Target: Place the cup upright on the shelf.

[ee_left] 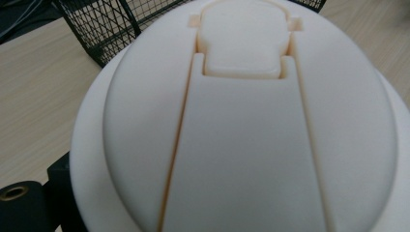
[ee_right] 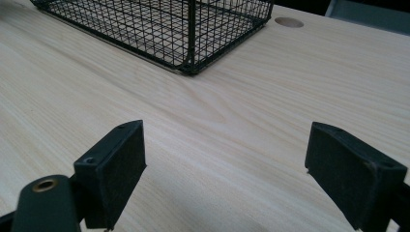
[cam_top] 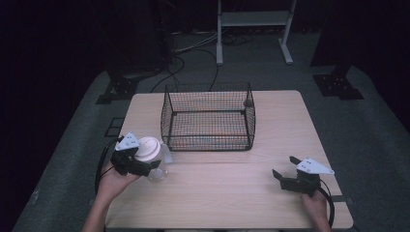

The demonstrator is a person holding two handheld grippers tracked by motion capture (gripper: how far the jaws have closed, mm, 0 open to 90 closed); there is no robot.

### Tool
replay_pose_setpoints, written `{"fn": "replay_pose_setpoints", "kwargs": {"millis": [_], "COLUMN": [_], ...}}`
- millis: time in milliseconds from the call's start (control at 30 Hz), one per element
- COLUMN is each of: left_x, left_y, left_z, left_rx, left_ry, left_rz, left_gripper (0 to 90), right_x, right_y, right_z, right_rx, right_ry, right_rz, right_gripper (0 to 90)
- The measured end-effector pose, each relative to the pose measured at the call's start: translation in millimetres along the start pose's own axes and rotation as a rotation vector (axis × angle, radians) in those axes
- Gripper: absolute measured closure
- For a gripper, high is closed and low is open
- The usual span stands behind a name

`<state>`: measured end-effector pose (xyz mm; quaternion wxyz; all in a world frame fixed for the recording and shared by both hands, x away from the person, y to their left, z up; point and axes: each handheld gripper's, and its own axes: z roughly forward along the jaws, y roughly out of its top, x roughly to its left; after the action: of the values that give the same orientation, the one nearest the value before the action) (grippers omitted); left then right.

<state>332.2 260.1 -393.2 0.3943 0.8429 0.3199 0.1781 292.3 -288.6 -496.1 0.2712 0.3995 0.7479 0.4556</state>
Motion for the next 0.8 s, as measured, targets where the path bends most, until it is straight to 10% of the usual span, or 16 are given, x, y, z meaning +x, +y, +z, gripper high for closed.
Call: {"fn": "replay_pose_setpoints", "kwargs": {"millis": [800], "left_x": [-12.2], "left_y": [15.6], "left_z": [-6.9], "left_rx": [-0.015], "left_ry": [-0.025], "left_rz": [0.035], "left_gripper": [6.0], "right_x": [-0.4], "right_y": [0.0], "right_z": [0.0], "right_rx": [-0.001], "right_ry": [0.000], "right_rz": [0.004], "right_gripper": [13.5]}}
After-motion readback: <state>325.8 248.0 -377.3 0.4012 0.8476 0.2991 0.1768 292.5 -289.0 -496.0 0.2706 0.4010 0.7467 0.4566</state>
